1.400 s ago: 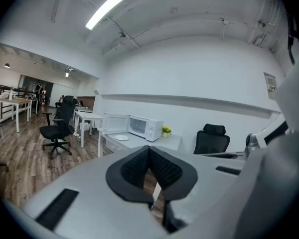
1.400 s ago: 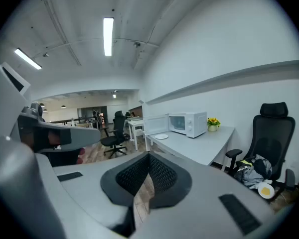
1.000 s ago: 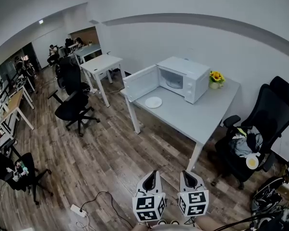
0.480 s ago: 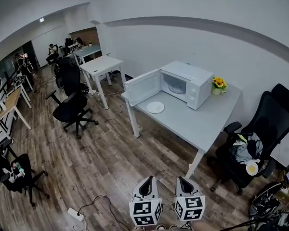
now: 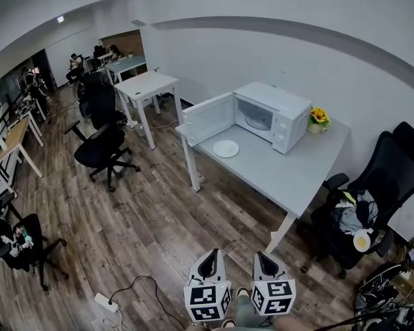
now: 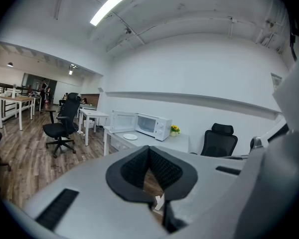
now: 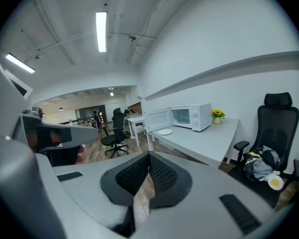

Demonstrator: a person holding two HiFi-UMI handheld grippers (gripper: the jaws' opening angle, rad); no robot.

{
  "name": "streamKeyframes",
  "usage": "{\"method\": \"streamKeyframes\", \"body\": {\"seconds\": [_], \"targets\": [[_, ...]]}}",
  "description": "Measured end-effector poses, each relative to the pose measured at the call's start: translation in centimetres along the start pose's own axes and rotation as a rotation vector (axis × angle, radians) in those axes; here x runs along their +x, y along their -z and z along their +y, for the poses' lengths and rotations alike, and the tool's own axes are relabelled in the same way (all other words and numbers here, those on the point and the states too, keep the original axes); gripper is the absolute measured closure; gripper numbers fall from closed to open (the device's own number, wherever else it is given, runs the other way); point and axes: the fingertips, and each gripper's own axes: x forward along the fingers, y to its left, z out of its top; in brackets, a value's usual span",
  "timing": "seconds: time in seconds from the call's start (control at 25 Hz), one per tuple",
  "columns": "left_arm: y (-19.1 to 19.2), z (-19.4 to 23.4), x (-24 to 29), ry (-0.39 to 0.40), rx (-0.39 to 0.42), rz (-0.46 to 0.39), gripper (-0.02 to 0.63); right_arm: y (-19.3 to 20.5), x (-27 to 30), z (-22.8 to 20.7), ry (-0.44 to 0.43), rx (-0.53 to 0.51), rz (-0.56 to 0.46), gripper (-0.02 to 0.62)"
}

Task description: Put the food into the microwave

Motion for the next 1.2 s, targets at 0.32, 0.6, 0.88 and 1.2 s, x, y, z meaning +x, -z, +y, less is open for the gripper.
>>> {"method": "streamKeyframes", "body": {"seconds": [0.32,0.6,0.88,1.2], "targets": [[-0.5,1.5,4.3,-0.02,0.006,0.01,0.603,-0.9,4.9,-1.0,-0.03,-0.011,0.014,0.58],[-3.0,2.8,10.0,-0.033,0.01,-0.003,0.603,-4.1,10.4,-2.7,-0.052,-0.023,0.002,0.58],[-5.1,3.9,15.5,-0.041,-0.001,-0.002,0.603,-6.5,15.6,-4.5,-0.073,-0.038,0.022,0.58],[-6.6,5.2,20.5,-0.055,-0.021,-0.005,0.603,-8.6,20.4,-5.7,-0.098,-0.056,0.033,0.58]]}}
